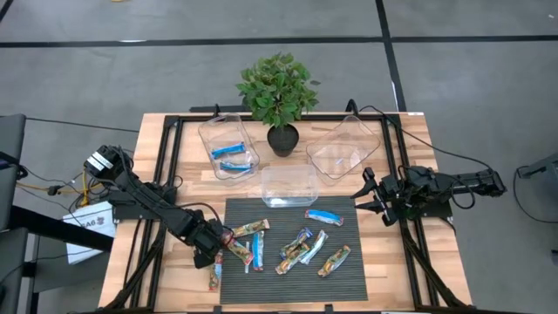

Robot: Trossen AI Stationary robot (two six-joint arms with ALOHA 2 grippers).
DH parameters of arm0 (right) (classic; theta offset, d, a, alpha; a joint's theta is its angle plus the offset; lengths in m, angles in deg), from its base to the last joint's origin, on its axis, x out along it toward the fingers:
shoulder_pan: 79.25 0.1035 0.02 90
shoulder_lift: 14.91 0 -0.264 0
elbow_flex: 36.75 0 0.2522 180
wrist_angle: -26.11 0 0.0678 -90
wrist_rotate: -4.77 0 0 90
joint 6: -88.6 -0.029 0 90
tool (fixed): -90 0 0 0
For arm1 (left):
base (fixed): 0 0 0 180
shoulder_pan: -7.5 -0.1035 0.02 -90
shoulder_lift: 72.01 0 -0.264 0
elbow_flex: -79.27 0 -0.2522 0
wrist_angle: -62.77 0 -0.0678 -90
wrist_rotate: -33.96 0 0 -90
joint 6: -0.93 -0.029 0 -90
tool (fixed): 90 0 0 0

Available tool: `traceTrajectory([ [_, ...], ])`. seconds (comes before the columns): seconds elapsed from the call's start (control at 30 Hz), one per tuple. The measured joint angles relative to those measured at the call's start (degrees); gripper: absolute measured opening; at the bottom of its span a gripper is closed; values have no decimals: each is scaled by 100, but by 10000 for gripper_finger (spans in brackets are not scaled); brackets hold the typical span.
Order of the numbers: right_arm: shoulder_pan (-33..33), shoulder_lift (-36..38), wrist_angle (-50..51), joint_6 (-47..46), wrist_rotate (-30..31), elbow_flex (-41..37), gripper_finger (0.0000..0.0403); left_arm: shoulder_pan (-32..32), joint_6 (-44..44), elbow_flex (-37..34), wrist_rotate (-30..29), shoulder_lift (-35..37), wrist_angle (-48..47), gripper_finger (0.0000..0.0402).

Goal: Pick and place Granola Bars by type
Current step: Put the yellow granola bar into the right transparent bin

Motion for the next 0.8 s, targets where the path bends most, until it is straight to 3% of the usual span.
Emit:
traceTrajectory([
  [0.2,-2,0,0,0,-2,0,137,0,-108,-6,-13,-2,-12,189],
  [0.57,0,0,0,0,0,-2,138,2,-469,-34,-22,387,68,51],
  [0.8,0,0,0,0,-2,-1,137,-2,-675,-36,-188,1071,152,46],
])
